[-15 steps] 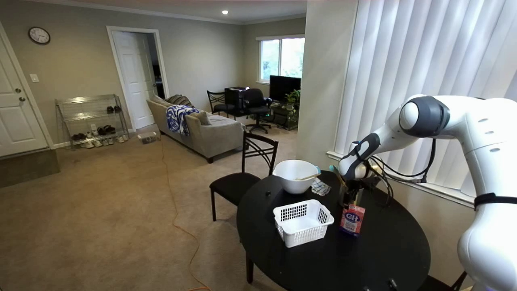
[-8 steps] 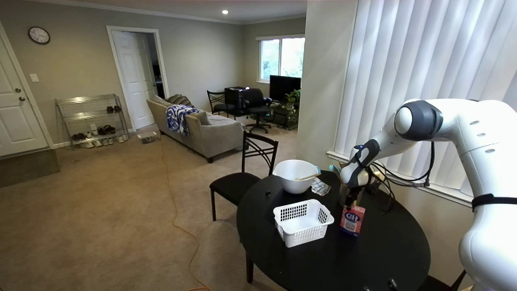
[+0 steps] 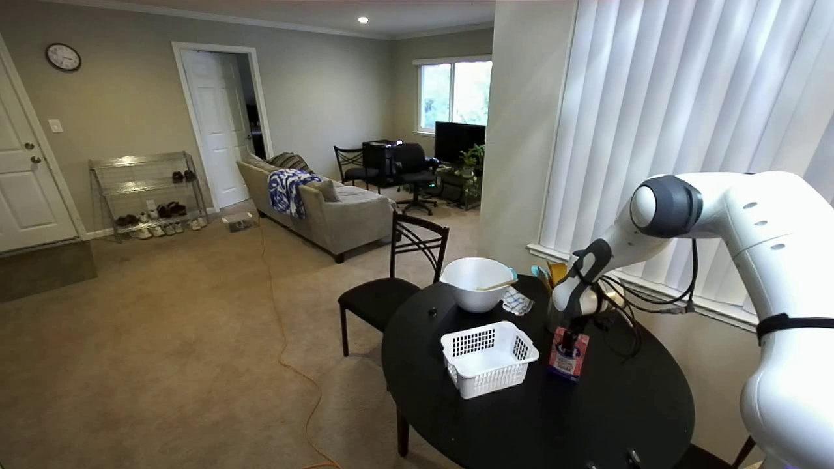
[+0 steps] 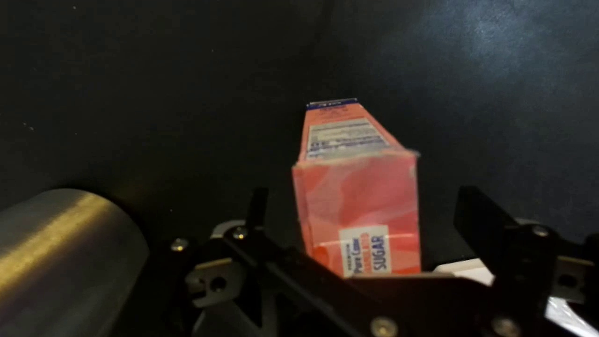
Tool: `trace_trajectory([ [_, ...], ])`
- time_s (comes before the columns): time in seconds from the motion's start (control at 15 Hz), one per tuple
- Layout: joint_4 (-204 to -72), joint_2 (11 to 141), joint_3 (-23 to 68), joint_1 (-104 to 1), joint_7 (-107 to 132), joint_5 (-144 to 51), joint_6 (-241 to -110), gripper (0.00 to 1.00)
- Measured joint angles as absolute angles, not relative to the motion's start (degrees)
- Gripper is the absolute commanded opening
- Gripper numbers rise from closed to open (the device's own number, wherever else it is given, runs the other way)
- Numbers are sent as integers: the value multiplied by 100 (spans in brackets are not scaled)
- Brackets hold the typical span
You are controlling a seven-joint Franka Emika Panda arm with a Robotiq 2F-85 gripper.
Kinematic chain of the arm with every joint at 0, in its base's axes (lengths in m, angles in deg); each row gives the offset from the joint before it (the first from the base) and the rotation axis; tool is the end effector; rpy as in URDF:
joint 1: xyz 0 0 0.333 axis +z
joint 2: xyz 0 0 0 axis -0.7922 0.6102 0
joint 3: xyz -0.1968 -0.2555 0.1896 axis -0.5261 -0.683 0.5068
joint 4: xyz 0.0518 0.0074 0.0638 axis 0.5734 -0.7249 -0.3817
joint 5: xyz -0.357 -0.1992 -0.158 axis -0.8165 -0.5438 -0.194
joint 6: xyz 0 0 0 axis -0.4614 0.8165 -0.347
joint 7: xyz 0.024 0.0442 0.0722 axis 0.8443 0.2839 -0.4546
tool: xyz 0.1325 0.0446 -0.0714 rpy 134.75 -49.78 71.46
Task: Put the box in the basket.
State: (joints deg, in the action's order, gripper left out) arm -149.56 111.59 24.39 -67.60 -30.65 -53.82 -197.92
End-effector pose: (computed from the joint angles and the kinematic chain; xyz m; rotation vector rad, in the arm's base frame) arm 0.6551 -0.1984 -0.0184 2.9340 0.8337 -0.0530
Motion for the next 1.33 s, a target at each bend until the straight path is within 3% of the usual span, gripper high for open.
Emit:
trace_trajectory([
  [0.2, -14906, 11188, 2432, -6760, -2983, -5382, -19910, 98],
  [0.27, -14885, 11188, 2424, -6760, -2965, -5382, -19934, 74],
  [0.4, -14847, 11188, 2416, -6774, -2963, -5382, -19988, 68],
  [1.0, -14790, 11186, 2359, -6781, -2944, -5421, -20147, 13],
  [1.33, -14801, 11016, 1722, -6093, -2205, -6113, -20338, 11],
])
